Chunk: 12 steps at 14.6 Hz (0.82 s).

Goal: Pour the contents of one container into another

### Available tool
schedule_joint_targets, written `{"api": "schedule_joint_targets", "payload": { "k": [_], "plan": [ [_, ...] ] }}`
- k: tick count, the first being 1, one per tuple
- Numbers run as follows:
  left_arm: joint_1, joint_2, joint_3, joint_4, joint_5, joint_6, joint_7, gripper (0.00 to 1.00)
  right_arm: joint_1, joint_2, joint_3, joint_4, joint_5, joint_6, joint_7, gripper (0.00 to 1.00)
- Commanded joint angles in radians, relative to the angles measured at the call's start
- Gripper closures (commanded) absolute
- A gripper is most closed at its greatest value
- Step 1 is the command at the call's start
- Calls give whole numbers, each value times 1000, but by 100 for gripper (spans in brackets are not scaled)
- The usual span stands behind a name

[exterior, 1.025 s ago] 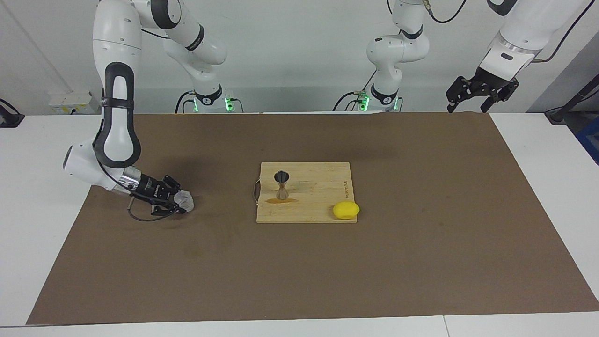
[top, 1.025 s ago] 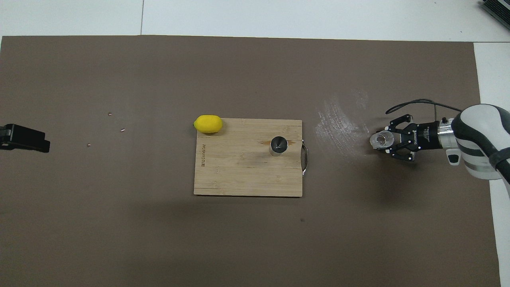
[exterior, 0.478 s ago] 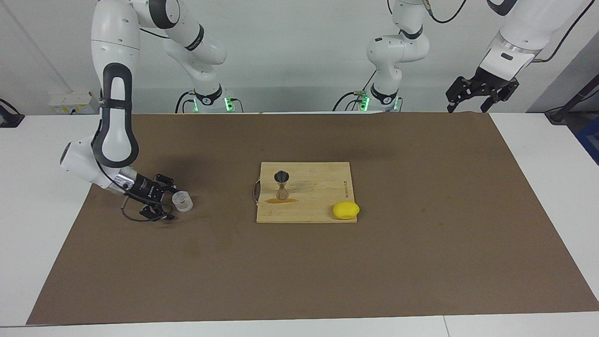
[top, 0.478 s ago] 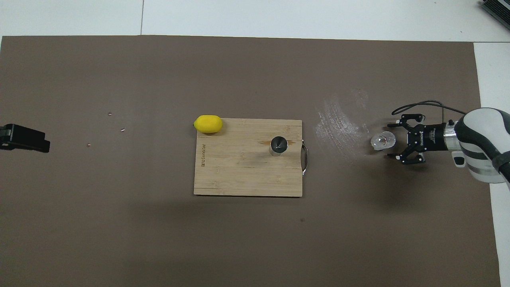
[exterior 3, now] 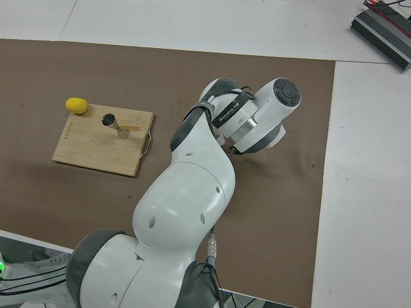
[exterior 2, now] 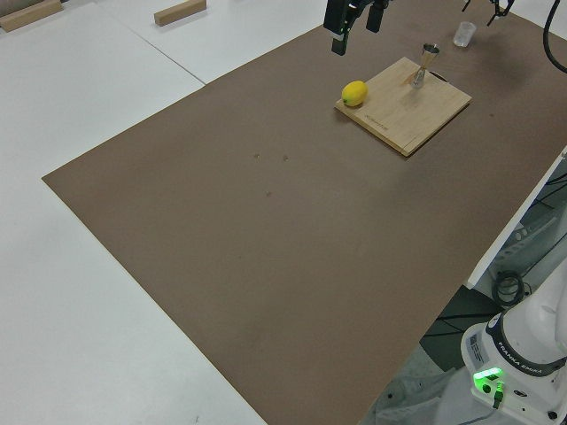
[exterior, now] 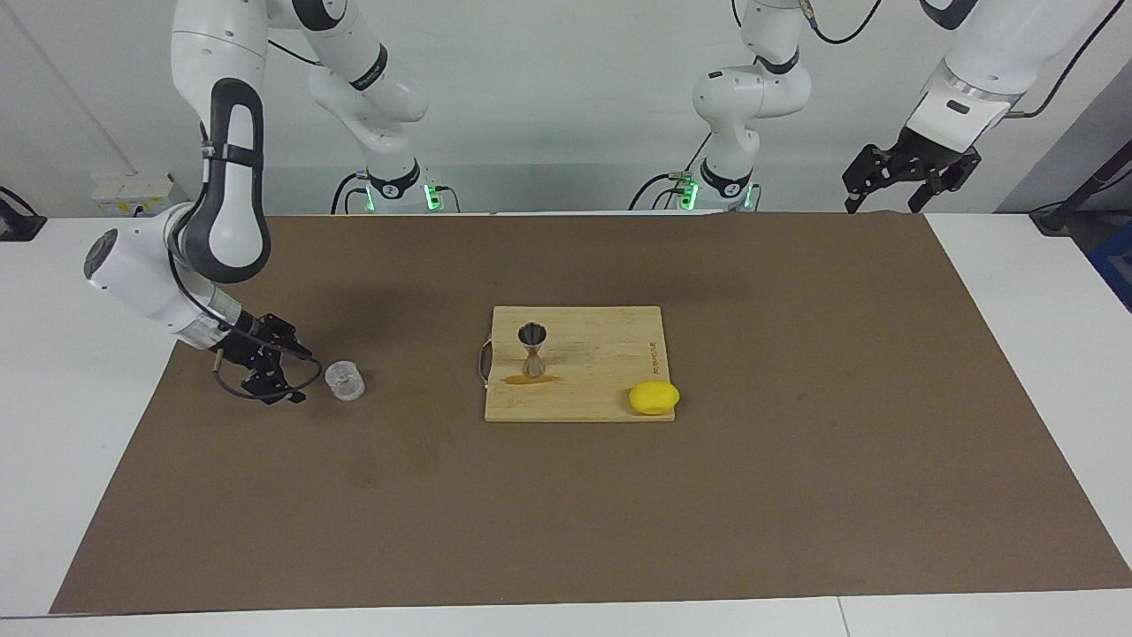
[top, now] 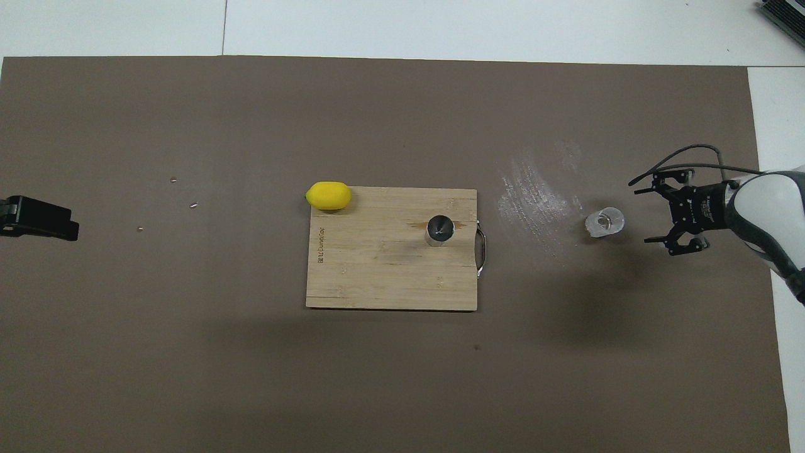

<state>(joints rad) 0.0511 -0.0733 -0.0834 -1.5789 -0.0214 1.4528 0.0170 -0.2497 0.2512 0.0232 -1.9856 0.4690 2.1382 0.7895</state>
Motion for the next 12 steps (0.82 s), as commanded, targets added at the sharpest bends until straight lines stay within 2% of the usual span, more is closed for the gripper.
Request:
{"api": "schedule_joint_targets", "payload": {
  "k": [1,5,7,9,12],
  "plan": [
    [-11,-26,10,-27,-11,-6,1,0,62,-58,3,-15,-87,-3,-85,0],
    [-11,-26,10,-27,-9,-6,1,0,171,-101,6,-15,-297,-47,-359,0],
    [-11,-26,10,-27,-9,-6,1,0,211,-128,6,-15,-343,-67,-421,0],
    [-11,-26,10,-27,-9,-6,1,0,257,-179,9,-15,-487,-83,-457,0],
    [-11,-26,10,-27,-9,-6,1,0,253,-266,11,-12,-514,-136,-573,0]
  ]
}}
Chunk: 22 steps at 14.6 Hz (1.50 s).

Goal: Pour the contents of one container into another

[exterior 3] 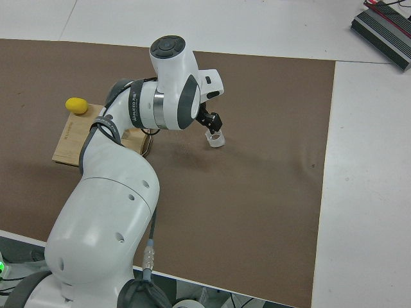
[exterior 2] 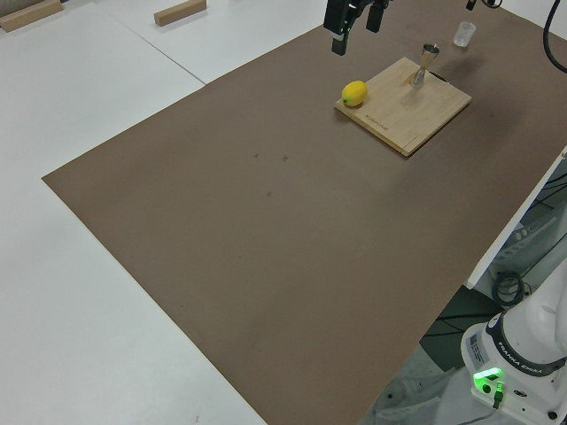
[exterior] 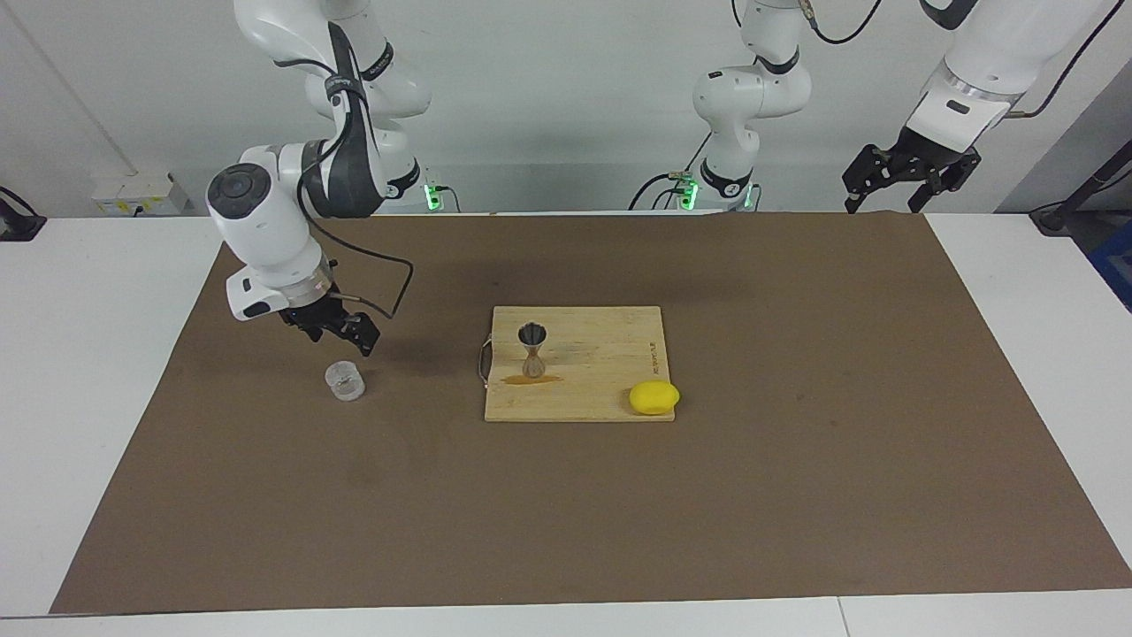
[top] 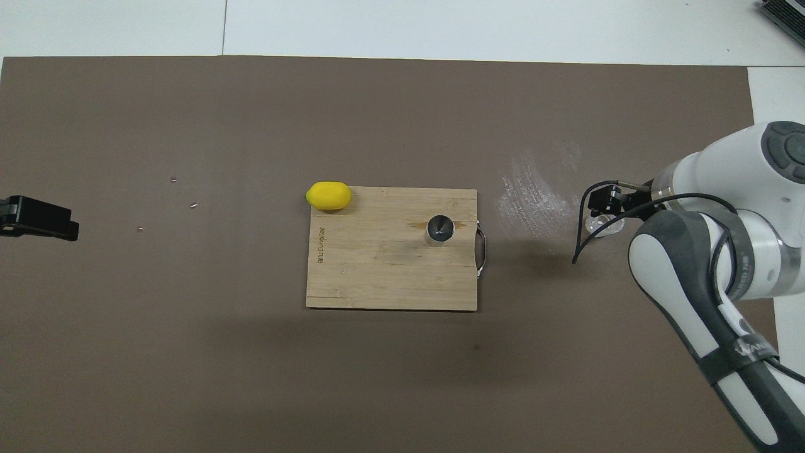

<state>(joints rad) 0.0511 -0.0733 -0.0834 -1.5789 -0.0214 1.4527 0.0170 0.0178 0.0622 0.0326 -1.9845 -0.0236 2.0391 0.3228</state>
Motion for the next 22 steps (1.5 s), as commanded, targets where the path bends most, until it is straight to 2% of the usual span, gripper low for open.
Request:
{"api": "schedule_joint_targets", "payload": {
  "k": [1,3,5,9,11,13,19,22],
  "plan": [
    [-11,-26,10,-27,-9,-6,1,0,-24,-108,-2,-8,-9,-52,-155,0],
    [-11,-26,10,-27,-11,-6,1,0,-27,-145,-11,44,-2,-135,-195,0],
    [-11,-26,10,-27,-9,-6,1,0,-44,-133,-13,159,-1,-248,-205,0],
    [-11,-26,10,-27,-9,-6,1,0,-110,-24,-11,430,45,-440,-202,0],
    [-11,-26,10,-27,-9,-6,1,0,-116,11,-11,519,37,-534,-197,0],
    [-11,-26,10,-27,-9,-6,1,0,-116,25,-11,552,10,-560,-203,0],
    [-11,-26,10,-27,-9,-6,1,0,-90,-45,1,457,11,-566,-235,0],
    [-11,-26,10,-27,-9,-6,1,0,-90,-84,3,389,11,-514,-238,0]
  ]
}}
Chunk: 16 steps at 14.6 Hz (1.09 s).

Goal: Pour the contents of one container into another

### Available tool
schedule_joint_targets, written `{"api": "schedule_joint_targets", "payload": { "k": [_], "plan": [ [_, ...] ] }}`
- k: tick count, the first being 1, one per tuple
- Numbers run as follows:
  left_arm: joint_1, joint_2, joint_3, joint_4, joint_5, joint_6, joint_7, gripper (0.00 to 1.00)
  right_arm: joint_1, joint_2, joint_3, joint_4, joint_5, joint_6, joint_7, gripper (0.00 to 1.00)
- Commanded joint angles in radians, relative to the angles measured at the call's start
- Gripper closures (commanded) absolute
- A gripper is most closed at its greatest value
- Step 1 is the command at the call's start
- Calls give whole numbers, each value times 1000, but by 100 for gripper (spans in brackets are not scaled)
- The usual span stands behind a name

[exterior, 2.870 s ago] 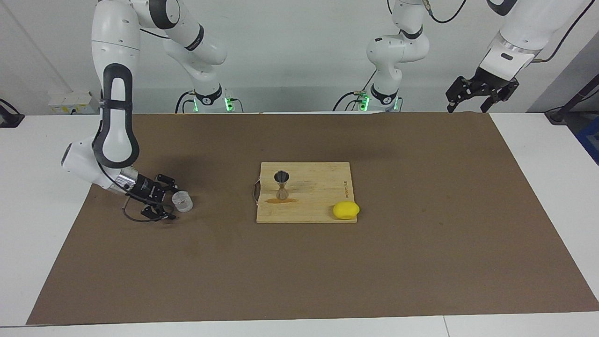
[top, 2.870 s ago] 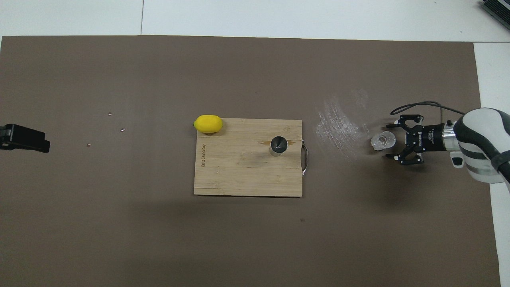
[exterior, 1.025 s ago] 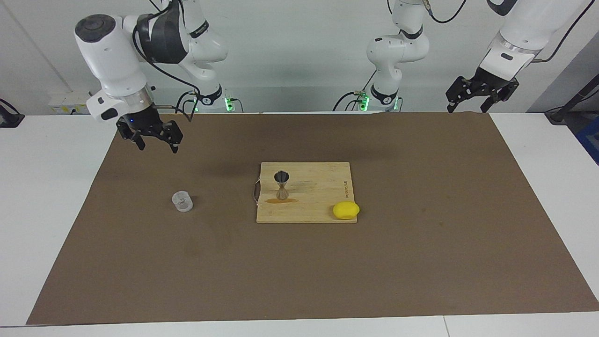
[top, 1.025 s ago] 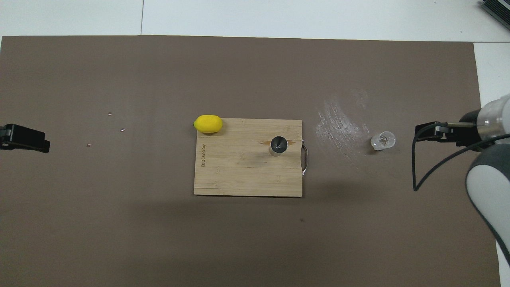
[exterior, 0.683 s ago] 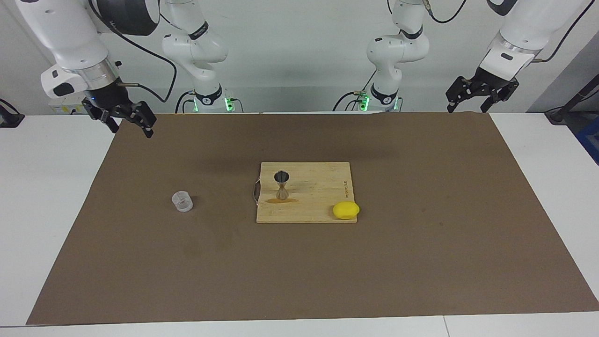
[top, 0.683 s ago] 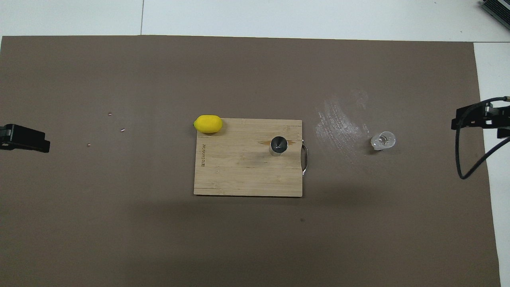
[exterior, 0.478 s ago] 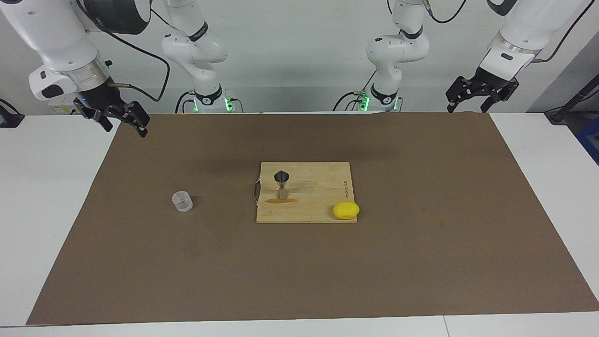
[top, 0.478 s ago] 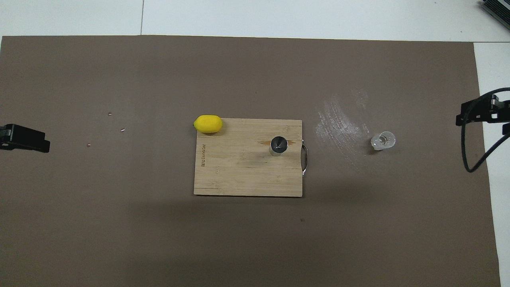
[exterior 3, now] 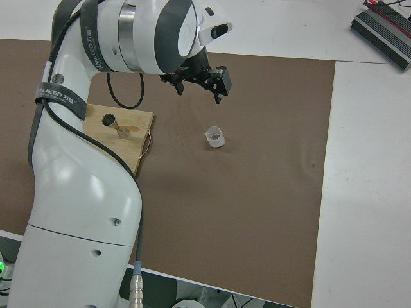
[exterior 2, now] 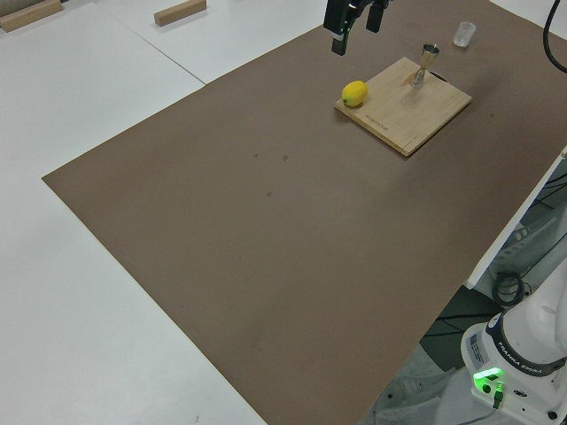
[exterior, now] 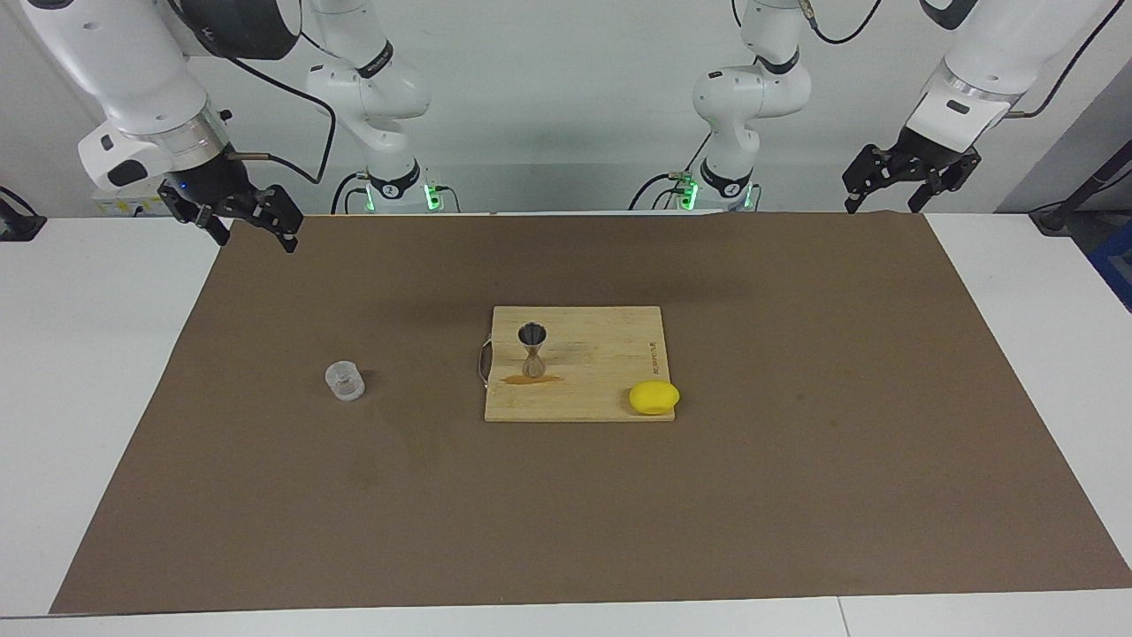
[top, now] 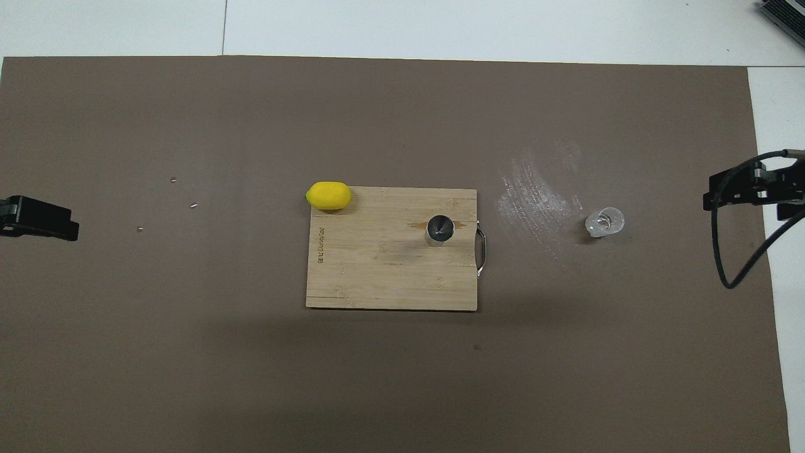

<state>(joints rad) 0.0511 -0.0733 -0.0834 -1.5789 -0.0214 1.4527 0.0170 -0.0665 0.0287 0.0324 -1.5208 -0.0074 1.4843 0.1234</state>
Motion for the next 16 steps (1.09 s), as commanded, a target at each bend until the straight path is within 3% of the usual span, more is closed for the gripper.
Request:
{"api": "schedule_joint_targets", "payload": {
  "k": [1,2,3,5,13,16],
  "plan": [
    [-11,-26,10,-27,-11,-6,1,0,-6,-47,3,-72,-8,71,-33,0],
    [-11,-26,10,-27,-9,-6,1,0,-4,-39,4,-65,-14,73,-33,7],
    [-11,-26,10,-27,-9,-6,1,0,-4,-42,4,-70,-17,68,-27,8],
    [-11,-26,10,-27,-9,-6,1,0,-3,-49,4,-79,-13,57,-10,0],
    [-13,-26,10,-26,-9,-2,1,0,16,-47,6,-78,-5,65,-11,0],
    [-13,-23,10,-27,-5,53,15,0,16,-49,6,-78,-5,65,-14,0]
  ]
}}
